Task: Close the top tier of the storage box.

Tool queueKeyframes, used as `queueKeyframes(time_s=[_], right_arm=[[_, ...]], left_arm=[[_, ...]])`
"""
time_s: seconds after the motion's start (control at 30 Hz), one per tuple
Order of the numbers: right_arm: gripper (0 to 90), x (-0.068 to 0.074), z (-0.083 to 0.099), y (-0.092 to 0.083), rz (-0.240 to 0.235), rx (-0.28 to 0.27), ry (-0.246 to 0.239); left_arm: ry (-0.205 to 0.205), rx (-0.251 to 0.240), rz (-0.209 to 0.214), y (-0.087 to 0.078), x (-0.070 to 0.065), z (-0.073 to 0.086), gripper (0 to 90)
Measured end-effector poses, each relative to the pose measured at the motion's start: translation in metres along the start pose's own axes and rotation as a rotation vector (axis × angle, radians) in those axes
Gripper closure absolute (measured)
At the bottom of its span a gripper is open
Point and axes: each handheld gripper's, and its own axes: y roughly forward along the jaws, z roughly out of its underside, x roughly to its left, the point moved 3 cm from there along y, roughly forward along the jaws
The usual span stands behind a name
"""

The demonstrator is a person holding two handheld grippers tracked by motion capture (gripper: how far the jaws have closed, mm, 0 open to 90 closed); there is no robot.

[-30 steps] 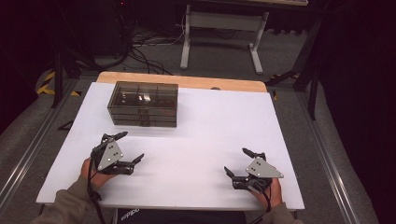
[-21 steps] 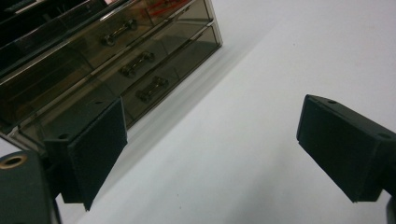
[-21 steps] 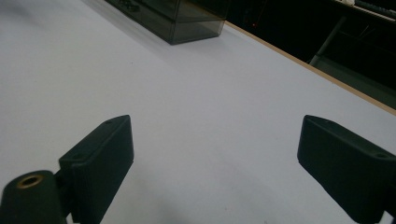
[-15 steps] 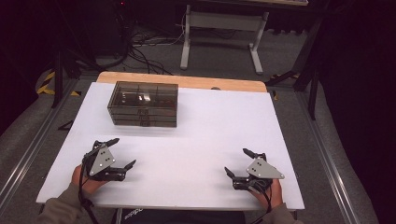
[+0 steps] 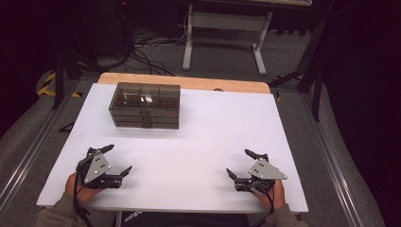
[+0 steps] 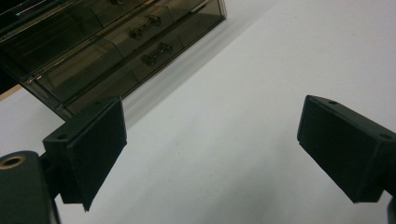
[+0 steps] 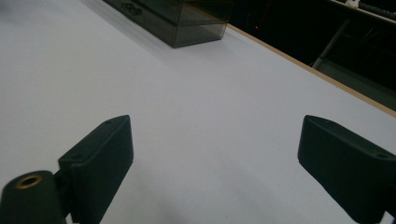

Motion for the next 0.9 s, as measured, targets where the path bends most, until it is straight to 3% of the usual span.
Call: queueKeyframes(time_s=[0.4, 0.9], right_arm=[[11.3, 0.004, -0.003, 0.007, -0.011, 0.008, -0.018], [11.4, 0.001, -0.001, 0.011, -0.014, 0.019, 0.005]], left_arm=[[-0.011, -0.012, 0.001, -0.005, 0.003, 0.003, 8.8], [-0.011, -0.013, -0.016, -0.001, 0.009, 0.000, 8.5]])
